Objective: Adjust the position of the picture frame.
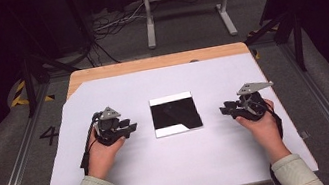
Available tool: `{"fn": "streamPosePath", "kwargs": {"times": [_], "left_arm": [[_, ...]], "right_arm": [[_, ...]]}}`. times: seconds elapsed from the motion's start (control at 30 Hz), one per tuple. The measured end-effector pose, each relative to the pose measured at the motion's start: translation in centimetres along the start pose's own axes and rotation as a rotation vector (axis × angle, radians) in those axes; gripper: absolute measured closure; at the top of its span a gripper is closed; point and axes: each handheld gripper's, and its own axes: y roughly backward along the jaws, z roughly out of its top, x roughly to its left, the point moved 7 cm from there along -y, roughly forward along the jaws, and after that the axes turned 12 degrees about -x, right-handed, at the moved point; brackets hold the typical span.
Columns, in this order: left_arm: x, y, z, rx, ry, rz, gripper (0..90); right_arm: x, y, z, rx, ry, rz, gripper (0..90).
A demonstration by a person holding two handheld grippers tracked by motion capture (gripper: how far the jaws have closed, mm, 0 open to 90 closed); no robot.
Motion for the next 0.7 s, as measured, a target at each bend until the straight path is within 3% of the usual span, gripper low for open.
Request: {"fn": "streamPosePath", "kwargs": {"times": [0.07, 0.2, 0.3, 0.47, 0.7], "left_arm": [[0.0, 0.0, 0.0, 0.001, 0.001, 0.005, 64.0], [-0.3, -0.2, -0.1, 0.013, -0.010, 0.016, 71.3], [-0.6, -0.4, -0.1, 0.017, 0.000, 0.013, 74.8], [-1.1, -0.6, -0.1, 0.019, -0.009, 0.007, 76.7], [-1.1, -0.4, 0.0, 0.015, -0.006, 0.010, 75.8]], "right_arm": [[0.1, 0.0, 0.0, 0.003, 0.002, 0.003, 68.4], [0.7, -0.3, 0.1, 0.021, 0.028, 0.012, 84.5], [1.1, -0.6, 0.2, 0.033, 0.039, 0.022, 89.8], [2.5, -1.7, 0.2, 0.061, 0.060, 0.055, 89.9], [3.6, -2.7, 1.2, 0.089, 0.032, 0.097, 83.5]]}}
